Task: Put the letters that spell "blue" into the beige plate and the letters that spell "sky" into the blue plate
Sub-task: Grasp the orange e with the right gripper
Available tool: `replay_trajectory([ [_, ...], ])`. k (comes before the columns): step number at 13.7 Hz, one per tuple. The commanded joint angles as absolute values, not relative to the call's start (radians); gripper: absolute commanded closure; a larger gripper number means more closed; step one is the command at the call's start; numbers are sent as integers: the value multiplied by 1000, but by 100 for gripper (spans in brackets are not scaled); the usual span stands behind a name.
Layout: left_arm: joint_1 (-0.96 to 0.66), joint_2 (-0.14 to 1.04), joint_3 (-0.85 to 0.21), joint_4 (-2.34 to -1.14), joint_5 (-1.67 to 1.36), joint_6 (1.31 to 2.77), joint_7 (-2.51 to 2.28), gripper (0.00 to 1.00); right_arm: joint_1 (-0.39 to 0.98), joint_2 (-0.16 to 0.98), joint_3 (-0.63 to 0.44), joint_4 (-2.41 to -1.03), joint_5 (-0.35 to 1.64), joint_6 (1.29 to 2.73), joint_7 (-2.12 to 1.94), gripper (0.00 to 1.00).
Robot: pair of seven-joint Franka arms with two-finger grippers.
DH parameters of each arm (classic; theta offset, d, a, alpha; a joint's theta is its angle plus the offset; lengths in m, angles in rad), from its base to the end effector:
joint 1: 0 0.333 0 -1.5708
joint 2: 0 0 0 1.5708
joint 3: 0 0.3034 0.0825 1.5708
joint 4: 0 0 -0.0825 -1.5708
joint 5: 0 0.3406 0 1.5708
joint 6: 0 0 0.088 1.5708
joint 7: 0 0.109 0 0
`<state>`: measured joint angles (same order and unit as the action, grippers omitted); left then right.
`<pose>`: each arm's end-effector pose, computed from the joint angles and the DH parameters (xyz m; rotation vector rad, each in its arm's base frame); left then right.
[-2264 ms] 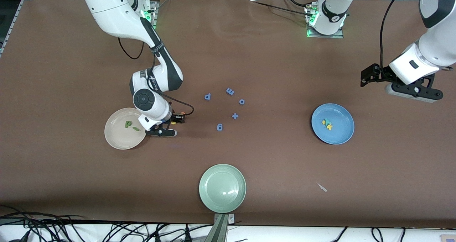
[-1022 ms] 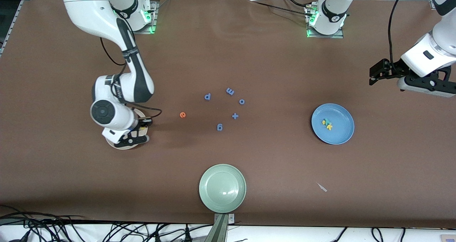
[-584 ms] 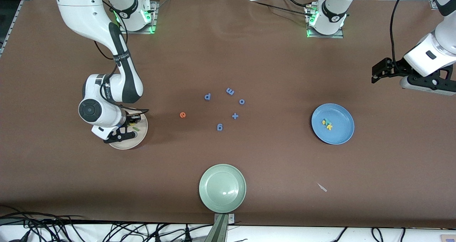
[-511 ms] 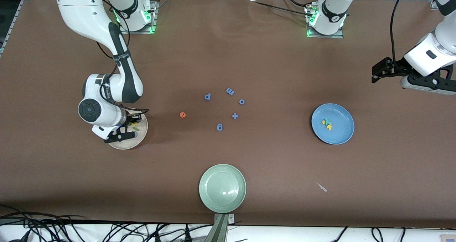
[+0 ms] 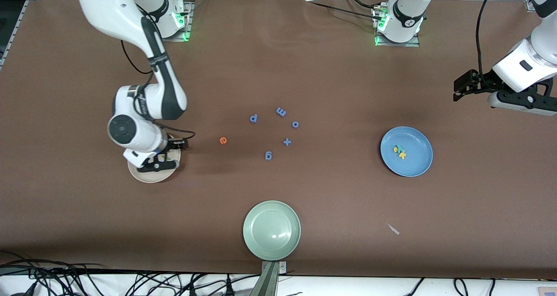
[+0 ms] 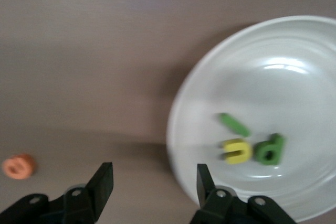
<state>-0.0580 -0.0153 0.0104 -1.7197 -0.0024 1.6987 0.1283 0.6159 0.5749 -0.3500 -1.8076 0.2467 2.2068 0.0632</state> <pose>0.5132 -0.0246 0.5645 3.1267 -0.2752 -0.0088 0.5717 0.1807 0.2472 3.1083 0.1267 -0.2001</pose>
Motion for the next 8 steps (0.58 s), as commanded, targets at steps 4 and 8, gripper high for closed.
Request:
replay_trajectory([
  [4,-72,-20,18,-1712,23,1700,129,0,771,612,-356,-1810,377,2269,258,28],
  [8,-72,-18,18,-1712,23,1700,140,0,811,641,-356,-1818,377,2329,310,28],
])
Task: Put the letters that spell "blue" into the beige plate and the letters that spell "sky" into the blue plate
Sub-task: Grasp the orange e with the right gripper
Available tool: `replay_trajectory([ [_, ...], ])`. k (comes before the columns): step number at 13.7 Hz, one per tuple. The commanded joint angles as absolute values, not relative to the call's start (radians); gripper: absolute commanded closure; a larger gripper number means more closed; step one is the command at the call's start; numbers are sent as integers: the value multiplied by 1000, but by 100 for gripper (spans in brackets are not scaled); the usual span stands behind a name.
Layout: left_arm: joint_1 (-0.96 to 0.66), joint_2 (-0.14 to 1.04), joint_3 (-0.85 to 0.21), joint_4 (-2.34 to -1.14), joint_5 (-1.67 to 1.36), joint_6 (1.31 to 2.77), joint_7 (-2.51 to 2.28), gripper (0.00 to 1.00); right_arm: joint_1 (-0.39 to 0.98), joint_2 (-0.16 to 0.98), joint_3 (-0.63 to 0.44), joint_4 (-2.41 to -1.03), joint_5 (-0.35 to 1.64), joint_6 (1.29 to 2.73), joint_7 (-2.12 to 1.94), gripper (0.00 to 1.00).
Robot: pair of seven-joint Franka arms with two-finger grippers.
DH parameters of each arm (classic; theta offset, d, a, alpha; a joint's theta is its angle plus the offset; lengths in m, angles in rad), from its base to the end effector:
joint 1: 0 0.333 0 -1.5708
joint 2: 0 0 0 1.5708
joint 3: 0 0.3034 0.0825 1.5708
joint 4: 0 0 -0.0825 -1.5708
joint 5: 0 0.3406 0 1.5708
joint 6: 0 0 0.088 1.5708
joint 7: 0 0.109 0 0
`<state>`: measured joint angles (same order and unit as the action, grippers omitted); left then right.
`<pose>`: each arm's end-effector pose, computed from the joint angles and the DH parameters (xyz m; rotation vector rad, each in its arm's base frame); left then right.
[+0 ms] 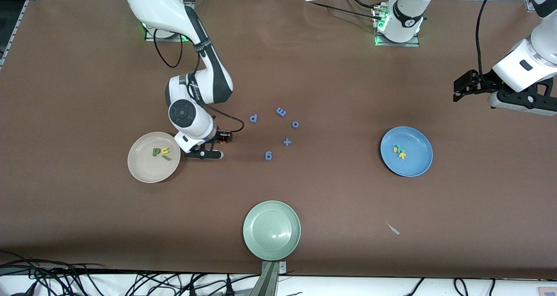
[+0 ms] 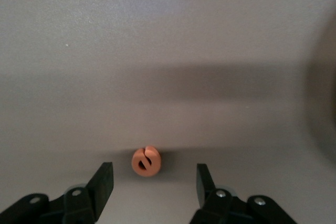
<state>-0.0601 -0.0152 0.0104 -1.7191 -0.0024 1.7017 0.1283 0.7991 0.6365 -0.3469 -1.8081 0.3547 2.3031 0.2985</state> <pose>0.5135 -0.0257 0.5650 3.1266 -0.2785 -0.0033 0.5339 0.2849 0.2187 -3.1268 0.0682 0.1513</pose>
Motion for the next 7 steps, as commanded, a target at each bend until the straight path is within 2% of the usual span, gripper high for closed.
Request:
replay_trajectory([
  [1,-72,-17,18,-1712,21,1701,140,0,813,647,-356,-1816,377,2333,311,28],
  [7,-43,3,25,-1701,21,1707,141,0,831,669,-344,-1842,394,2391,311,29],
])
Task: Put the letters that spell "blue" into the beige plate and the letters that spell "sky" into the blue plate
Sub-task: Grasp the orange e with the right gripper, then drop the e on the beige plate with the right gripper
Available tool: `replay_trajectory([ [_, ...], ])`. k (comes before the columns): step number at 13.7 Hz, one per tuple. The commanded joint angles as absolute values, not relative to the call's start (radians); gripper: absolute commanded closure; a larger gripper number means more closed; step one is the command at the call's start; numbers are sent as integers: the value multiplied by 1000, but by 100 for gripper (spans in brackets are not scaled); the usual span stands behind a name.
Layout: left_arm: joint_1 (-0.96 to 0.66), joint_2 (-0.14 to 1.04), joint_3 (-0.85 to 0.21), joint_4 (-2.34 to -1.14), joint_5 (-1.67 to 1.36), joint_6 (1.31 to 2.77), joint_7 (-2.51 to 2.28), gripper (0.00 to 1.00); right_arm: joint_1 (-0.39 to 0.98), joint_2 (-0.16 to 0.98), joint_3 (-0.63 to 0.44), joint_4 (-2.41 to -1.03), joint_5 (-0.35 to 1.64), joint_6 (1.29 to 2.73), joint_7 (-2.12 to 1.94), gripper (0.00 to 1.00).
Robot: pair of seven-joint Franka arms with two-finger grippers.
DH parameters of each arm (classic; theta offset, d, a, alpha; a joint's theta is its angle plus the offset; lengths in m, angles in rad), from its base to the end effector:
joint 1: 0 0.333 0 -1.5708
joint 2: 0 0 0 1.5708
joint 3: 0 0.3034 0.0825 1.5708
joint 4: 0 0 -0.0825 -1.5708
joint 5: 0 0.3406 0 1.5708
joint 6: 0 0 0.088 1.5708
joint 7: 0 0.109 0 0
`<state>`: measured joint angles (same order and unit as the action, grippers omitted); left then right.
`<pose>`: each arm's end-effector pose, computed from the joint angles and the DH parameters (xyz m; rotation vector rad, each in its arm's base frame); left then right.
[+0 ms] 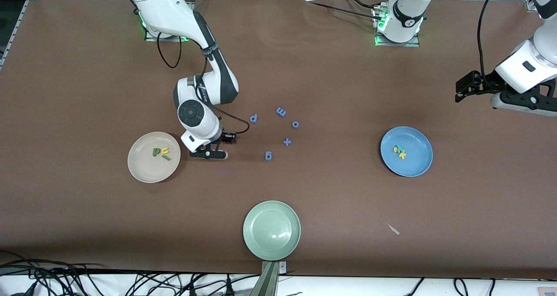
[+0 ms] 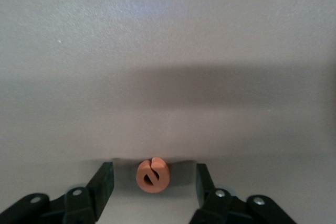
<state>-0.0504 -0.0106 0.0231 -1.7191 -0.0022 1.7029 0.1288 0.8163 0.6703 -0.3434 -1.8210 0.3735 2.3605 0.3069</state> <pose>0.5152 -0.0142 0.5627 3.1294 -0.2443 -0.0086 0.5283 0.2916 0.1988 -3.1307 0.0793 0.1261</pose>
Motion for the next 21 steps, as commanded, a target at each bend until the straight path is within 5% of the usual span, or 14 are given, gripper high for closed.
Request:
replay_trajectory([
  [1,-44,9,23,-1688,20,1707,141,0,833,669,-339,-1851,394,2401,311,30],
  [3,-52,14,17,-1684,21,1706,130,0,833,667,-339,-1856,394,2401,311,35],
  [5,-55,12,15,-1684,21,1704,130,0,833,666,-339,-1856,394,2396,301,51],
  [9,-57,14,14,-1683,21,1704,130,0,827,654,-348,-1852,393,2385,261,97],
  [15,-58,17,6,-1664,23,1704,129,0,819,638,-529,-1749,384,2143,-4,99],
  [21,-58,17,5,-1664,23,1701,129,0,721,649,-653,-1752,377,2115,-380,99],
])
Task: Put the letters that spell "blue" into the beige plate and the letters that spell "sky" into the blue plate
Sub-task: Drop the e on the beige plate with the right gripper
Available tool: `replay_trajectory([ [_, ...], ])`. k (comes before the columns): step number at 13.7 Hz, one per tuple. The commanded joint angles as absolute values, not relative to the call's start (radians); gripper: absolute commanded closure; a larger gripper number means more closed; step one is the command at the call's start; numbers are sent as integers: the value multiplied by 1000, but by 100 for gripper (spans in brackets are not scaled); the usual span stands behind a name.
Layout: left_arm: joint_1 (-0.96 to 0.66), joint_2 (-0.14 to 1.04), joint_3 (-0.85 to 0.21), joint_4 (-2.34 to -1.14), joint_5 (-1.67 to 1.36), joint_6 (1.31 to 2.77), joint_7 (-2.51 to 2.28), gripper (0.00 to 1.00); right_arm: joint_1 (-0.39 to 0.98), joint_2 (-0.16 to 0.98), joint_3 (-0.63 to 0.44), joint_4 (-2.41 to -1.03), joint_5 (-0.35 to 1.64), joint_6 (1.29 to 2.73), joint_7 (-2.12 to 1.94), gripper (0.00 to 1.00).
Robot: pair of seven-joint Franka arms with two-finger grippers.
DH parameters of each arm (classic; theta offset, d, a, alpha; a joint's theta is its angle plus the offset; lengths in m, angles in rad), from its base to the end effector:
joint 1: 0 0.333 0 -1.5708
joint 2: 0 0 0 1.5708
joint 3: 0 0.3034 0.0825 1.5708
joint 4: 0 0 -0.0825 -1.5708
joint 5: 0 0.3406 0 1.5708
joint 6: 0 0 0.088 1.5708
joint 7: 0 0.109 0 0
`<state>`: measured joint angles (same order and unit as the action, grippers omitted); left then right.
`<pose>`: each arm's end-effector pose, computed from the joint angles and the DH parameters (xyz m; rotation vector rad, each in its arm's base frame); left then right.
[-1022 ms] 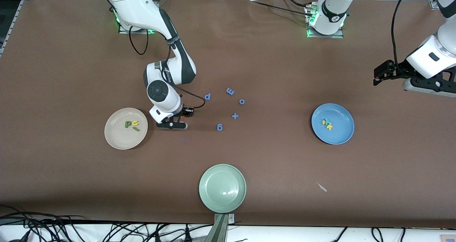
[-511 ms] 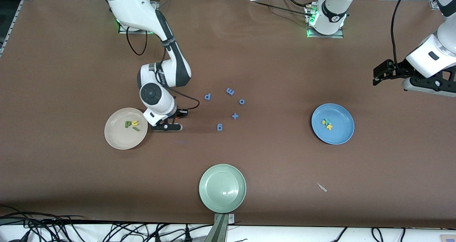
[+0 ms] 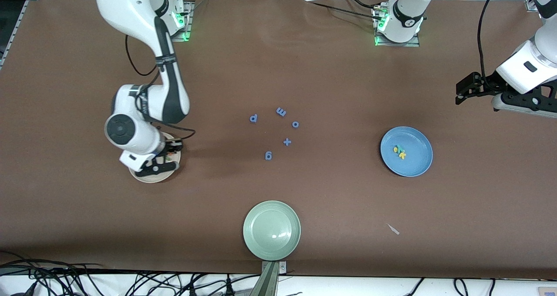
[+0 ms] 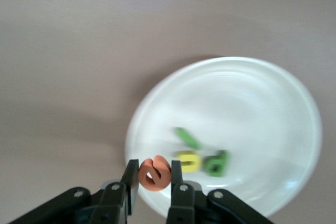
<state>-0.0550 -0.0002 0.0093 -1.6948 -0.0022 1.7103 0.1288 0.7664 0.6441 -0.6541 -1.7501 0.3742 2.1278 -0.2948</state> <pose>0.5198 -0.0240 0.5686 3.1281 -0.2732 0.0248 0.5961 0.1238 0.2688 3.0440 0.4034 -0.1778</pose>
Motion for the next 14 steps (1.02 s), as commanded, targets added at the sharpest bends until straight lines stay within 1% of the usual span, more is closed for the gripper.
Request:
replay_trajectory([
  [1,-58,17,5,-1664,23,1701,129,0,700,652,-650,-1755,383,2120,-399,98],
  [2,-58,17,5,-1664,23,1701,129,0,690,656,-650,-1756,388,2123,-406,93],
  [3,-58,17,5,-1664,23,1701,129,0,683,661,-650,-1756,391,2125,-405,72],
  [4,-60,17,5,-1663,23,1701,129,0,678,661,-649,-1753,397,2122,-403,43],
  [5,-60,15,3,-1663,23,1701,129,0,680,660,-649,-1744,414,2117,-396,31],
  [6,-58,15,-14,-1663,23,1701,129,0,683,655,-647,-1737,420,2115,-393,29],
  [8,-58,15,-24,-1663,23,1700,127,0,692,647,-647,-1701,420,2077,-338,29],
  [9,-58,15,-34,-1663,23,1700,127,0,692,647,-649,-1653,420,2028,-289,25],
  [12,-58,15,-35,-1661,23,1700,129,0,706,647,-650,-1478,405,1869,-119,20],
  [13,-58,15,-35,-1661,23,1700,129,0,710,646,-655,-1442,397,1832,-104,15],
  [14,-58,15,-35,-1660,23,1700,129,0,710,644,-658,-1407,385,1801,-103,0],
])
